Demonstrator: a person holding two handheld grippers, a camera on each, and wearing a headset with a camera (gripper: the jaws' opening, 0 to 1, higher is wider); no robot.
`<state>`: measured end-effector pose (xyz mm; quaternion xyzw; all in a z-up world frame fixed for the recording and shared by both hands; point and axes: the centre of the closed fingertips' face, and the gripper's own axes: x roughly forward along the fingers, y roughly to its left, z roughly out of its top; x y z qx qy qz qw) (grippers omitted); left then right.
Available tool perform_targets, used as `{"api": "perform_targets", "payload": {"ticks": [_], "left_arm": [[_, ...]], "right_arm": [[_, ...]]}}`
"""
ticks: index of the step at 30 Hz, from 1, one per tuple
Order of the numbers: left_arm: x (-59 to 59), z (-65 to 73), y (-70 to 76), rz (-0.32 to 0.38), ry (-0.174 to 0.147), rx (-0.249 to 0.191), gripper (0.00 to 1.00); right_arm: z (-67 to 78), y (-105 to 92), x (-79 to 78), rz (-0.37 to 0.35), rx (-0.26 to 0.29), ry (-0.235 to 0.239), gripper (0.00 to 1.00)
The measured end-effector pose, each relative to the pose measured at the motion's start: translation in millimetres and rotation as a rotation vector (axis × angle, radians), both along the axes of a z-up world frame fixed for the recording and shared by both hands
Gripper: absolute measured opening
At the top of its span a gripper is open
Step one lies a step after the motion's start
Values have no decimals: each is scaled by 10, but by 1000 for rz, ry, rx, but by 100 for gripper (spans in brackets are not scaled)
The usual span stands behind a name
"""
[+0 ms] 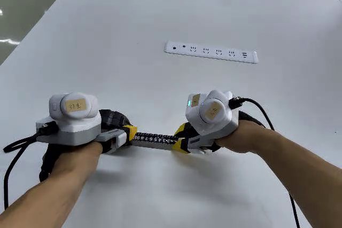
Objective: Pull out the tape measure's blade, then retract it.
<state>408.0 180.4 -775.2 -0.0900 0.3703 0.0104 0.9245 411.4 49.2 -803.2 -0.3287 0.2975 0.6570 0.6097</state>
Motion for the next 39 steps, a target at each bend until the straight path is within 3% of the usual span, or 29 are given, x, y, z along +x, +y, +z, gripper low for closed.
{"api": "perform_targets", "payload": {"ticks": [39], "left_arm": [[-14,-1,0,2,8,-25,59]], "right_arm": [[-1,627,-99,32,75,2,10]]}}
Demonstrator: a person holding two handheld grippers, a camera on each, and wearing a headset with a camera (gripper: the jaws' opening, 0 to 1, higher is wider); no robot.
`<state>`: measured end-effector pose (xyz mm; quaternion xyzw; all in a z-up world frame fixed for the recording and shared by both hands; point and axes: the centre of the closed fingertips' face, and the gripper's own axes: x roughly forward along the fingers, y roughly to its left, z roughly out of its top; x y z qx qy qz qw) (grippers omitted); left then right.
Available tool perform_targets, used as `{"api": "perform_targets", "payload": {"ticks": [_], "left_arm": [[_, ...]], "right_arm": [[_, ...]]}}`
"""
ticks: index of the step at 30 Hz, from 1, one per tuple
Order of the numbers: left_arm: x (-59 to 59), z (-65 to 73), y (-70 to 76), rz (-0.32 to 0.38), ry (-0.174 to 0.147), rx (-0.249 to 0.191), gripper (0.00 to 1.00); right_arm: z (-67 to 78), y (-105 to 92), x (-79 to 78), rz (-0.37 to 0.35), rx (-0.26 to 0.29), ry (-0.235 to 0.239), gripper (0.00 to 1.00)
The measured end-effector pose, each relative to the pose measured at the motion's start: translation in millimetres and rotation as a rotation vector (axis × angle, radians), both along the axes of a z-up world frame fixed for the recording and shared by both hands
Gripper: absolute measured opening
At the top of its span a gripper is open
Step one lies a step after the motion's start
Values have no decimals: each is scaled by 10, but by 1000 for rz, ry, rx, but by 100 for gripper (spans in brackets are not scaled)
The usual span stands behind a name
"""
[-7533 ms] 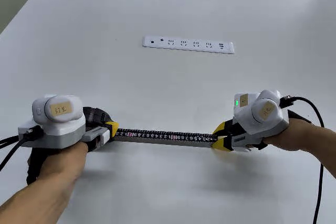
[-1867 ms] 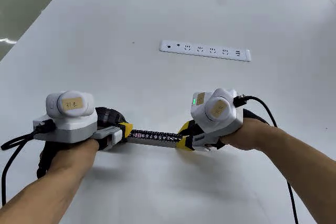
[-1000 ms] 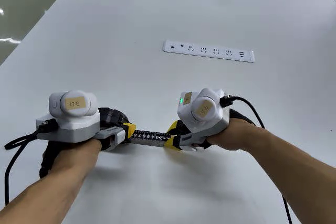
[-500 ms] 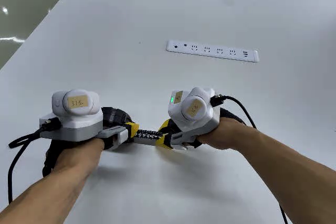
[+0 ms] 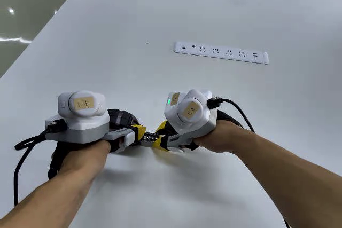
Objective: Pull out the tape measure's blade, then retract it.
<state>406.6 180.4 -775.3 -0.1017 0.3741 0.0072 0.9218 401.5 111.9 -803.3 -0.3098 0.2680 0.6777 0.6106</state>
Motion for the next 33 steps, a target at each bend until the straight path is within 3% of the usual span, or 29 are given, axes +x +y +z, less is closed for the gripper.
{"api": "perform_targets", "payload": {"ticks": [15,33], "left_arm": [[-7,4,3,2,2,-7,59],[2,-5,-8,-15,5,-2,61]], "right_arm": [[-5,188,-24,13,31,-3,11],[-10,205,-49,21,38,-4,12]]}}
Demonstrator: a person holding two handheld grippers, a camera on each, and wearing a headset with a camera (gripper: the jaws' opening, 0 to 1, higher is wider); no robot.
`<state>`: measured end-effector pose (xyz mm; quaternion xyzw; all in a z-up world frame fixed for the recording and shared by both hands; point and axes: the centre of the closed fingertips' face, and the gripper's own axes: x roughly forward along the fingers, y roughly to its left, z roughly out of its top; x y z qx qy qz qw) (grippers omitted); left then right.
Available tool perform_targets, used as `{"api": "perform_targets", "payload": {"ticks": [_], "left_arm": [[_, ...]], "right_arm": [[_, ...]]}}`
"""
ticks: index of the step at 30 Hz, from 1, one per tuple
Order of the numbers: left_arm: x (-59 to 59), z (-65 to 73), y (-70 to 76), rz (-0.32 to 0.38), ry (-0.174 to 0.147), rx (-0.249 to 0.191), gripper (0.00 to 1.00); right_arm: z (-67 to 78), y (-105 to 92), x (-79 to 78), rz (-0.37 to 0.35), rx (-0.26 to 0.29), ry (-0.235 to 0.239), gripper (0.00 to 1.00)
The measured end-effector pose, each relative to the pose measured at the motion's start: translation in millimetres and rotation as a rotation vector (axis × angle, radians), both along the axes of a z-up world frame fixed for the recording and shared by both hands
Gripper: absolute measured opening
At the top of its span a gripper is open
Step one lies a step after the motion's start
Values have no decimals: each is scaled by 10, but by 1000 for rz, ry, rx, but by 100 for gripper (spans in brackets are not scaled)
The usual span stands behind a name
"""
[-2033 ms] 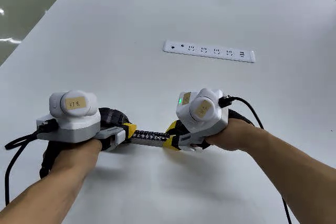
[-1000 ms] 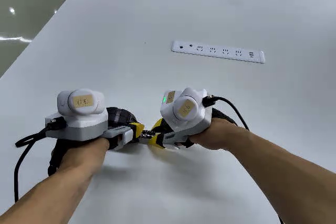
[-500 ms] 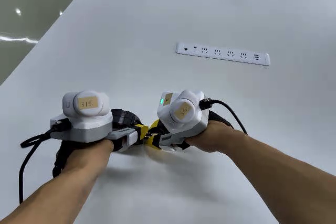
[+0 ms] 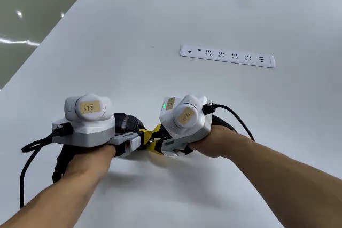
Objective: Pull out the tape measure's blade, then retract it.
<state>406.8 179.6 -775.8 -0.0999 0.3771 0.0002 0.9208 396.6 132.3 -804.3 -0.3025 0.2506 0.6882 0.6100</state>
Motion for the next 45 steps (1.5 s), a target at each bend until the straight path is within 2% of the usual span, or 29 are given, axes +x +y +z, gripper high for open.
{"api": "perform_targets", "payload": {"ticks": [17,26,36,45], "left_arm": [[3,-3,-2,17,11,4,62],[7,-3,-11,14,8,3,62],[-4,50,-30,-27,-6,29,62],[-11,96,-108,-93,-32,50,71]], "right_arm": [[-6,-29,24,2,-9,-12,13],[26,-59,31,-11,0,-7,18],[64,-138,18,-42,11,6,24],[161,-256,26,-103,50,24,31]]}}
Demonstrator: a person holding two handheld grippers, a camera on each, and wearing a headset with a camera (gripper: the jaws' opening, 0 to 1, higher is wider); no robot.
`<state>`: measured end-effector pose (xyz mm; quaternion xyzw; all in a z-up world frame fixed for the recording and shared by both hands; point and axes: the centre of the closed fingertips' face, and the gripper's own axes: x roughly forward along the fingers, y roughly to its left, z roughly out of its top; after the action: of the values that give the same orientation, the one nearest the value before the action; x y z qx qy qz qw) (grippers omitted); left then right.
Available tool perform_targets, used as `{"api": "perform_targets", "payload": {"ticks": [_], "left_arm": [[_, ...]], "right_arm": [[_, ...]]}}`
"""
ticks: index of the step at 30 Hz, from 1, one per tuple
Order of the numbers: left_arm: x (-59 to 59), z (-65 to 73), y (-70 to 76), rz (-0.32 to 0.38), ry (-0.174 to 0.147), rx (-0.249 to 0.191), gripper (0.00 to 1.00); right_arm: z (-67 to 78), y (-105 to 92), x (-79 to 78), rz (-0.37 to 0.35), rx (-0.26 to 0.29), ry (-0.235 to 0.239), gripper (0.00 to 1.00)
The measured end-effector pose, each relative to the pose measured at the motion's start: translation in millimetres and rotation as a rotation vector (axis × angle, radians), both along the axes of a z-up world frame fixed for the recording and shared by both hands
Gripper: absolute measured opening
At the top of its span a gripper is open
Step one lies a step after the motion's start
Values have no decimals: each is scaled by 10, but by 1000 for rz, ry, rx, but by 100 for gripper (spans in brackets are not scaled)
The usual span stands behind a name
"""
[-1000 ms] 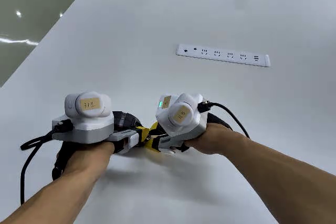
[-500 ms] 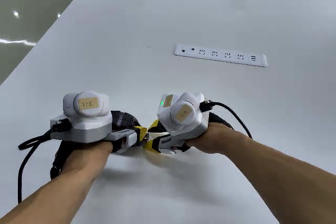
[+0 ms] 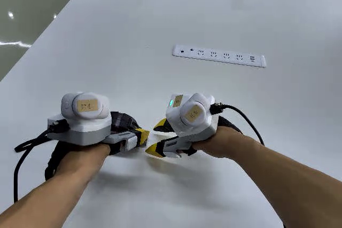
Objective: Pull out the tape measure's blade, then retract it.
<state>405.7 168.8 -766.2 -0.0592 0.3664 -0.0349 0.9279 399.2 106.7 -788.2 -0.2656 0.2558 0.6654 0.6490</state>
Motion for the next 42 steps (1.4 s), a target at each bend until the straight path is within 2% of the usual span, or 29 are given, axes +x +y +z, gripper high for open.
{"api": "perform_targets", "payload": {"ticks": [10,16,19,28,31,42], "left_arm": [[-69,37,-45,-71,-14,20,74],[-120,27,-74,-103,-6,23,77],[-146,36,-95,-131,-11,35,80],[-190,97,-164,-188,-46,18,87],[-198,130,-174,-208,-71,29,91],[-259,156,-159,-251,-92,38,93]], "right_arm": [[69,-185,-26,-58,29,16,39],[76,-308,-22,-84,28,9,40],[90,-369,-16,-103,35,10,42],[150,-538,-35,-153,58,8,49],[170,-588,-34,-174,68,8,52],[235,-773,-64,-237,97,11,58]]}}
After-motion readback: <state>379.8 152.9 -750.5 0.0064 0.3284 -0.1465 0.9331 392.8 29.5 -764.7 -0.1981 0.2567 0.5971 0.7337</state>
